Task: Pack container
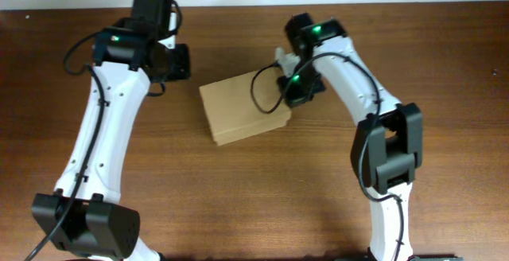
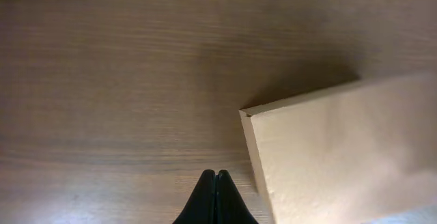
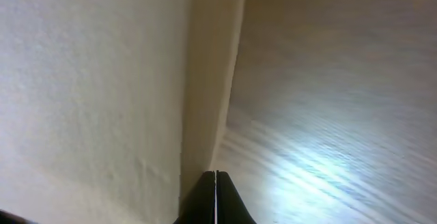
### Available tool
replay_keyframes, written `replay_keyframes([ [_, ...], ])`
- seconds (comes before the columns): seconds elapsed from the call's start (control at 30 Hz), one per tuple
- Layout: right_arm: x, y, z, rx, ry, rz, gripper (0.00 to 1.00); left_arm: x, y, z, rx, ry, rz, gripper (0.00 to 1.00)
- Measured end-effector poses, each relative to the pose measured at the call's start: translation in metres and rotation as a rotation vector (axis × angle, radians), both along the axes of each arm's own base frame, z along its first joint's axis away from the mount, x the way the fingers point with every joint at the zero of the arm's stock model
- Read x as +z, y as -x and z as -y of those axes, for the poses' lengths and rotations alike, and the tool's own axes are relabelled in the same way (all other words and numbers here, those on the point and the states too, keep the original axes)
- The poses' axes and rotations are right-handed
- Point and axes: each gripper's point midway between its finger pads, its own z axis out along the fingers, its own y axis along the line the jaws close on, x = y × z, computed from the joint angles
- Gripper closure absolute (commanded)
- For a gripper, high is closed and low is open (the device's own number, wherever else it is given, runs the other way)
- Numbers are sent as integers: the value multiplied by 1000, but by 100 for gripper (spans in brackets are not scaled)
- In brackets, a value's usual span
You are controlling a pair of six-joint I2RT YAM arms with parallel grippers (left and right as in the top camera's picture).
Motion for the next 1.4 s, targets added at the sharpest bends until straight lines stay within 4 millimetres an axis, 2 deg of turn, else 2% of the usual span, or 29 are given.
replay_keyframes([
  [0.13, 1, 9, -20, 39, -14, -5, 96, -2, 2, -15, 26, -10, -16, 98],
  [0.23, 1, 8, -22, 32, -19, -1, 96, -4, 5, -25, 39, -31, -34, 98],
  [0.37, 1, -10, -12, -17, -35, 41, 96, -12, 9, -35, 58, -52, -61, 98],
  [0.5, 2, -33, 16, -107, -47, 79, 96, -31, 11, -47, 85, -69, -114, 98],
  [0.53, 2, -40, 28, -137, -49, 87, 96, -36, 11, -51, 93, -73, -128, 94],
  [0.6, 3, -50, 53, -201, -48, 95, 96, -44, 9, -59, 112, -75, -147, 80],
  [0.7, 11, -68, 94, -306, -52, 122, 96, -47, 4, -78, 153, -87, -131, 59],
  [0.8, 28, -87, 131, -392, -60, 182, 96, -44, -2, -99, 205, -92, -103, 51],
  [0.9, 44, -99, 155, -440, -66, 230, 96, -43, -1, -117, 245, -98, -96, 29],
  [0.93, 48, -101, 160, -451, -67, 242, 96, -43, -1, -122, 255, -99, -97, 17],
  [0.97, 51, -104, 165, -460, -68, 253, 92, -43, 0, -126, 262, -102, -98, 0],
  [1.0, 53, -105, 167, -467, -69, 259, 87, -43, 1, -129, 274, -100, -98, 0],
  [1.03, 55, -106, 170, -478, -70, 263, 69, -43, 1, -131, 281, -101, -98, 0],
  [1.1, 56, -107, 174, -485, -73, 268, 1, -43, 2, -135, 290, -101, -98, 0],
  [1.4, 56, -109, 175, -487, -78, 276, 1, -43, 2, -136, 292, -101, -98, 0],
])
